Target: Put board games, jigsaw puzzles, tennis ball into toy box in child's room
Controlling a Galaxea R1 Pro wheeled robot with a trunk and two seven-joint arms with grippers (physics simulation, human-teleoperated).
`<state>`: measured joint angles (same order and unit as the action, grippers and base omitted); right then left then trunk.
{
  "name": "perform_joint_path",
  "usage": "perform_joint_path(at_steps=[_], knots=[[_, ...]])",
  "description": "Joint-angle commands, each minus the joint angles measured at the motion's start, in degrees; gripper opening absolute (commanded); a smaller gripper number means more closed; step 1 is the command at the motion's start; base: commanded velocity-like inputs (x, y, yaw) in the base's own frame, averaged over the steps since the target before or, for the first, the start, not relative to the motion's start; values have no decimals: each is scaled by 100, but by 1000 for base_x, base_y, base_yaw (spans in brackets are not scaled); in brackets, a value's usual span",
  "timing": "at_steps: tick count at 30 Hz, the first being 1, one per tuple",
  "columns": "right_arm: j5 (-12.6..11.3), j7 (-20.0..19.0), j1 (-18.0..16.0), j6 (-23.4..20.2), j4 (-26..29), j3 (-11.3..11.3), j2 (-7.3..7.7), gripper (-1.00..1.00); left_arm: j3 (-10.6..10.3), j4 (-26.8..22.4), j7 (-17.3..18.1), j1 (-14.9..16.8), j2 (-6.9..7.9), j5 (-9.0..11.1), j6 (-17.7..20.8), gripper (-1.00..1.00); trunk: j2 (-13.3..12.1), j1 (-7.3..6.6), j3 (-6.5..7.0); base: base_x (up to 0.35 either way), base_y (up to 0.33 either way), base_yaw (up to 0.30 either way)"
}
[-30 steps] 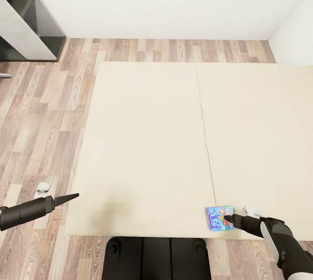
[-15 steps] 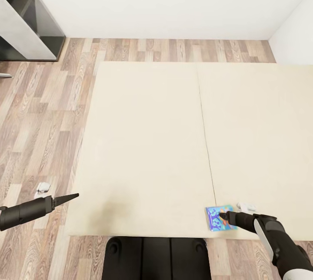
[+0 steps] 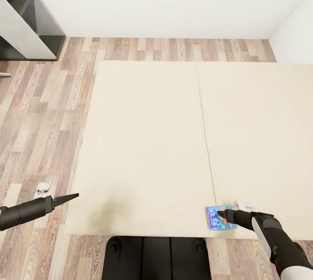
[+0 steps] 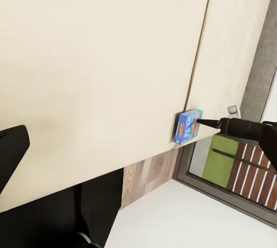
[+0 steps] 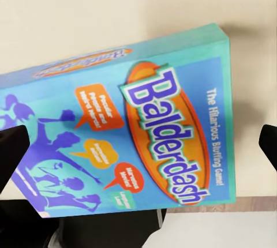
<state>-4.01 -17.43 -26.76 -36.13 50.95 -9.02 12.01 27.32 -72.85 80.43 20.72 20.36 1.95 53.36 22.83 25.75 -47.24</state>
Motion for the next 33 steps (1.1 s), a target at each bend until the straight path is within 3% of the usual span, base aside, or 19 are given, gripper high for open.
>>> perform_joint_path(at_steps=[1, 33], knots=[[-40, -2, -2, -37, 5, -8, 0, 100, 1, -1, 17, 2, 1, 6, 60, 100, 9, 3, -10, 0, 0, 0], [-38, 14, -5, -26, -11, 24, 15, 100, 1, -1, 9, 0, -6, 0, 60, 100, 9, 3, -267, 0, 0, 0]])
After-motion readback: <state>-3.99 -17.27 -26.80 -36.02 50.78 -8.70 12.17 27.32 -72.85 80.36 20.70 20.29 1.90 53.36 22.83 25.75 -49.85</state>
